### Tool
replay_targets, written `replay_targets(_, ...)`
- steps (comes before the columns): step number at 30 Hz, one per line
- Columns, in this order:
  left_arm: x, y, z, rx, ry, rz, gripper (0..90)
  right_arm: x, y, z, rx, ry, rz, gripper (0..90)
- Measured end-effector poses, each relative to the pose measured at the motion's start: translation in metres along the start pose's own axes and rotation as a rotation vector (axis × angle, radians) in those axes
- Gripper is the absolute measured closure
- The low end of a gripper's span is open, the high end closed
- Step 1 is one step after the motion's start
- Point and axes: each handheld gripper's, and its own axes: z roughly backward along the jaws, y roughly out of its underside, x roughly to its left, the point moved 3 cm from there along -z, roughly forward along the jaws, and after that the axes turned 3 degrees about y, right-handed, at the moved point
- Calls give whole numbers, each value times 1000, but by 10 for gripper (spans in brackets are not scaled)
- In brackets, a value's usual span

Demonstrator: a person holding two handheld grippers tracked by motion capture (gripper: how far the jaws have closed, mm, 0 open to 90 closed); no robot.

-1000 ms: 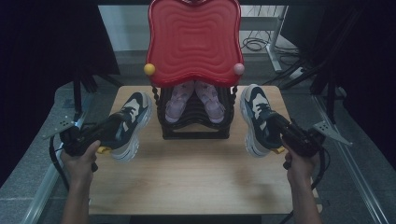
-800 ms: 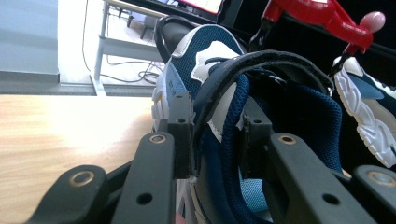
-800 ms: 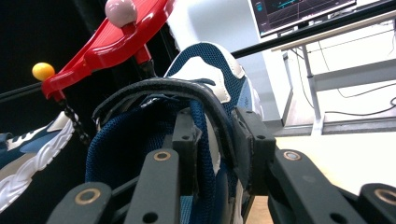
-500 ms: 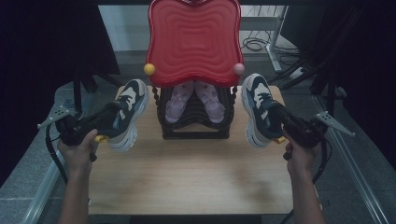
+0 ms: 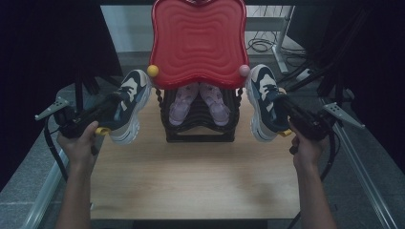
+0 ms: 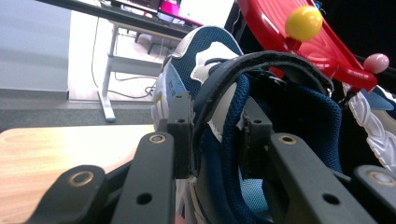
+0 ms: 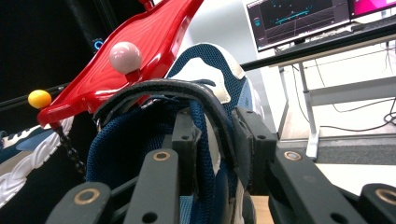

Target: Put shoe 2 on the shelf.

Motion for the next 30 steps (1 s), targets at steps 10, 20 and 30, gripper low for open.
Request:
replay_targets(10,-1,-21,-4,-25,-15,7,713,0,-15,-4,-12,10,-6,713)
replay_targets(20,-5,-37,-8,-43,-9,3,713,-1,-31,-7,-25,20,1,713)
replay_targets(30,-9,-55,-11,-57,-11,-6,712,9,-50,-10,-40,13,18,713)
